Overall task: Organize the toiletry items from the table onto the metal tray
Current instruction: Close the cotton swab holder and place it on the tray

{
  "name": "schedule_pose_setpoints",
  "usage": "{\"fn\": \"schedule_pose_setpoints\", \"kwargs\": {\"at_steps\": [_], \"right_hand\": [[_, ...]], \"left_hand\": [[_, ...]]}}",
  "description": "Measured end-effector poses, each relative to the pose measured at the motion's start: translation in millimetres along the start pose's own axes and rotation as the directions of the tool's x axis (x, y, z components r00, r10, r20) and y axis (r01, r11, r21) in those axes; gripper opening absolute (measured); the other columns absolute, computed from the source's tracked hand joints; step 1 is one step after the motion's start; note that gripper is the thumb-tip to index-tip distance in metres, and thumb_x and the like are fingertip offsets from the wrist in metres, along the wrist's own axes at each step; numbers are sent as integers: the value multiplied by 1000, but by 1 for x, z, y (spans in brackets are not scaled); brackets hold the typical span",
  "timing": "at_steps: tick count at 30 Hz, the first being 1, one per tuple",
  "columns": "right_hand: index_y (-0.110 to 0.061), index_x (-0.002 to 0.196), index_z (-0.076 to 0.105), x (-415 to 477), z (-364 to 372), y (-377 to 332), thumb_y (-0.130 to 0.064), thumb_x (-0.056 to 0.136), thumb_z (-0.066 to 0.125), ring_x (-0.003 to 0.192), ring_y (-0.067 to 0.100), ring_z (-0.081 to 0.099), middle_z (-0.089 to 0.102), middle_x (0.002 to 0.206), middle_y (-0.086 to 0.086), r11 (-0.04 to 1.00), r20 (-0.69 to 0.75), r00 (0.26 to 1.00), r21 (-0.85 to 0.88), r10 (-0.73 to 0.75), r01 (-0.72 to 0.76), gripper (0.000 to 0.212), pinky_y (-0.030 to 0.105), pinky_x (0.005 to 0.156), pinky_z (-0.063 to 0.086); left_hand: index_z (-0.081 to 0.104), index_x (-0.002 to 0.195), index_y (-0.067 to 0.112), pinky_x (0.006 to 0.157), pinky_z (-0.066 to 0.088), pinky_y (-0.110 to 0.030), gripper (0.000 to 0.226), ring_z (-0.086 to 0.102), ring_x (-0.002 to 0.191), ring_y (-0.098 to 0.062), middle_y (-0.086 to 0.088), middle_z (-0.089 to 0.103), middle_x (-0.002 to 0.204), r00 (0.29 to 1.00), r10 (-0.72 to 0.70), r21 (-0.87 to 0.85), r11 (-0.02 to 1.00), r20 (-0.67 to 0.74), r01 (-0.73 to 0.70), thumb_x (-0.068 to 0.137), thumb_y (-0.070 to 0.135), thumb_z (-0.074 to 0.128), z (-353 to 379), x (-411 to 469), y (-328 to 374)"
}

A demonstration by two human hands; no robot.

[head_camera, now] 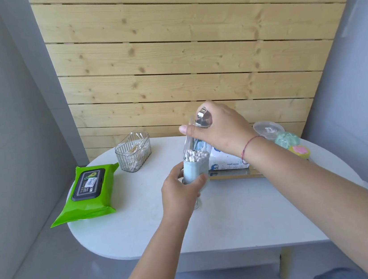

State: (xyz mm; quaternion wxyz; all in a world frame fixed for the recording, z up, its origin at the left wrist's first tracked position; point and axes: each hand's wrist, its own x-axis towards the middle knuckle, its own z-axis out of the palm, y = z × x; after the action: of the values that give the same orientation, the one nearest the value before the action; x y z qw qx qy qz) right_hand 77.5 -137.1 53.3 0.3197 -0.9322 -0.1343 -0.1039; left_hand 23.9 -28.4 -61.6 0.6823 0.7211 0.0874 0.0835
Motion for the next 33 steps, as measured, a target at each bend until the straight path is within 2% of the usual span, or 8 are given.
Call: {"fn": "schedule_pose_setpoints", "kwargs": {"at_steps": [3,5,8,14,19,25,30,33], "right_hand": [[-26,97,52,-5,3,-1,-66,71,62,96,17,55,57,106,-4,1000,-68,998,-9,-17,17,49,30,72,41],[-26,96,52,-7,5,0,-66,70,63,97,16,56,58,106,-5,1000,-87,996,-8,-15,15,49,30,73,43],[-26,98,53,-7,7,2,-66,69,64,97,16,59,60,105,-5,1000,-52,999,4,3,-3,51,30,74,44],[-25,100,49,-13,14,5,-64,71,64,93,14,54,55,102,-7,1000,-12,1000,-6,-1,1,50,29,73,39],[-24,106,51,-14,16,9,-66,72,62,99,16,56,56,108,-5,1000,33,999,6,10,-10,55,33,79,46],[-26,114,49,-18,16,14,-57,74,66,100,14,53,50,115,-3,1000,116,993,27,-9,6,53,28,80,43],[-27,138,32,-24,8,27,-45,76,72,111,13,51,46,128,-4,991,158,987,131,-1,-20,76,21,85,37],[-20,135,31,-26,-9,44,-38,76,74,103,8,51,48,121,-13,970,153,984,209,95,-126,75,18,75,38]], "left_hand": [[63,105,30,67,58,-41,33,65,68,-14,6,66,94,1000,-4,-11,1000,7,4,76,19,74,1,0,1],[62,103,32,66,57,-28,34,64,73,-14,7,65,95,1000,15,-12,1000,8,-15,75,19,75,1,-1,2],[61,109,30,53,46,-9,40,63,80,-14,10,64,100,999,33,-18,999,14,-33,74,19,77,1,-4,5],[59,111,28,52,46,-9,44,61,83,-9,12,66,102,999,41,-75,996,9,-40,73,20,79,2,-5,9],[55,110,31,50,45,-9,46,59,75,-6,7,65,103,998,59,-90,994,30,-56,73,16,79,3,-6,11],[52,127,25,48,41,-6,60,63,83,-13,0,64,115,998,41,-150,988,40,-35,73,24,79,5,-3,7],[55,117,37,60,44,-5,40,63,82,-10,10,64,109,985,131,-221,970,116,-103,84,20,69,17,-7,23],[52,108,46,63,46,-6,38,60,87,-12,8,57,118,967,166,-220,968,195,-122,87,17,64,31,-2,39]]}}
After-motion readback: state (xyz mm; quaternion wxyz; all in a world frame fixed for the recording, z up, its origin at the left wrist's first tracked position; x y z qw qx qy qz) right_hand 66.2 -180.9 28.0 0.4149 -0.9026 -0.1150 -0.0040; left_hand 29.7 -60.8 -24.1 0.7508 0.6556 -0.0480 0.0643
